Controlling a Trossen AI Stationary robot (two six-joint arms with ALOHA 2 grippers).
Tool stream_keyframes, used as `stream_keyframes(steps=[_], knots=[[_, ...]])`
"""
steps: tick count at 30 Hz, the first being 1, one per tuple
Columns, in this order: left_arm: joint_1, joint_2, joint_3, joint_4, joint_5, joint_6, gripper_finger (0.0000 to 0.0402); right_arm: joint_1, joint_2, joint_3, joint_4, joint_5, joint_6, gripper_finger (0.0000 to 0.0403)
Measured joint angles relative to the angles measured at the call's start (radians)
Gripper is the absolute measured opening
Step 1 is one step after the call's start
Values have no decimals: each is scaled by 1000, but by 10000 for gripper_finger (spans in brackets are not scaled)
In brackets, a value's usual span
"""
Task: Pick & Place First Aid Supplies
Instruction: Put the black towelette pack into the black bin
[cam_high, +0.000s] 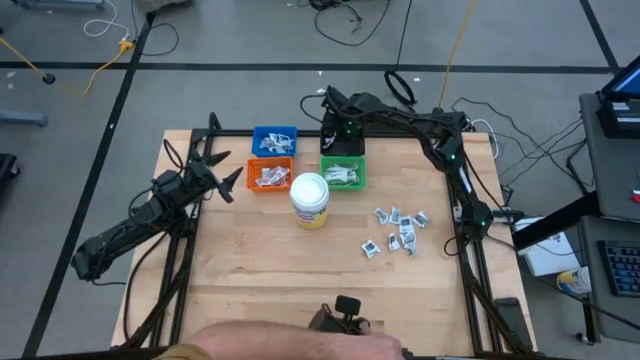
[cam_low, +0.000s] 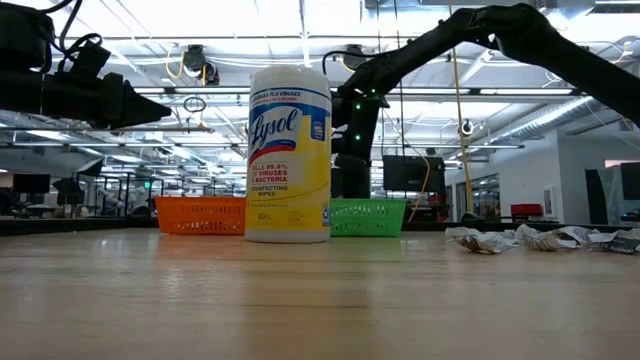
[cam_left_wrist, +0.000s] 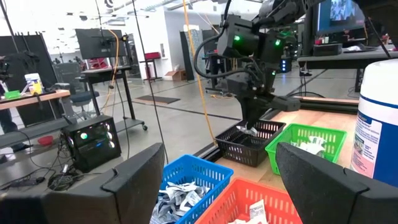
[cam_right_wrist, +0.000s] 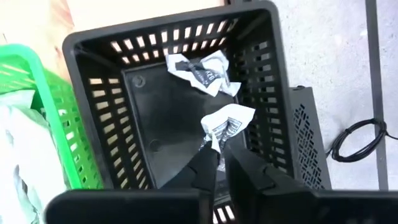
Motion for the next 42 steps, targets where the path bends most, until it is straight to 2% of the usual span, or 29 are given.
stream_keyframes(steps=[3, 10, 14, 18, 21, 34, 42], knots=[[0, 0, 0, 0, 0, 0, 310, 0, 0, 0, -3, 0, 5, 63], [0, 0, 0, 0, 0, 0, 310, 1, -15, -1, -54, -1, 39, 181], [0, 0, 0, 0, 0, 0, 310, 4, -57, -1, -82, -36, 8, 215], [0, 0, 0, 0, 0, 0, 310, 30, -107, -13, -124, -53, 11, 221], [0, 0, 0, 0, 1, 0, 310, 72, -163, -73, -130, -54, 48, 221], [0, 0, 0, 0, 1, 0, 310, 365, -545, -585, 17, -49, 292, 222], [0, 0, 0, 0, 1, 0, 310, 562, -689, -826, 148, 0, 476, 222]])
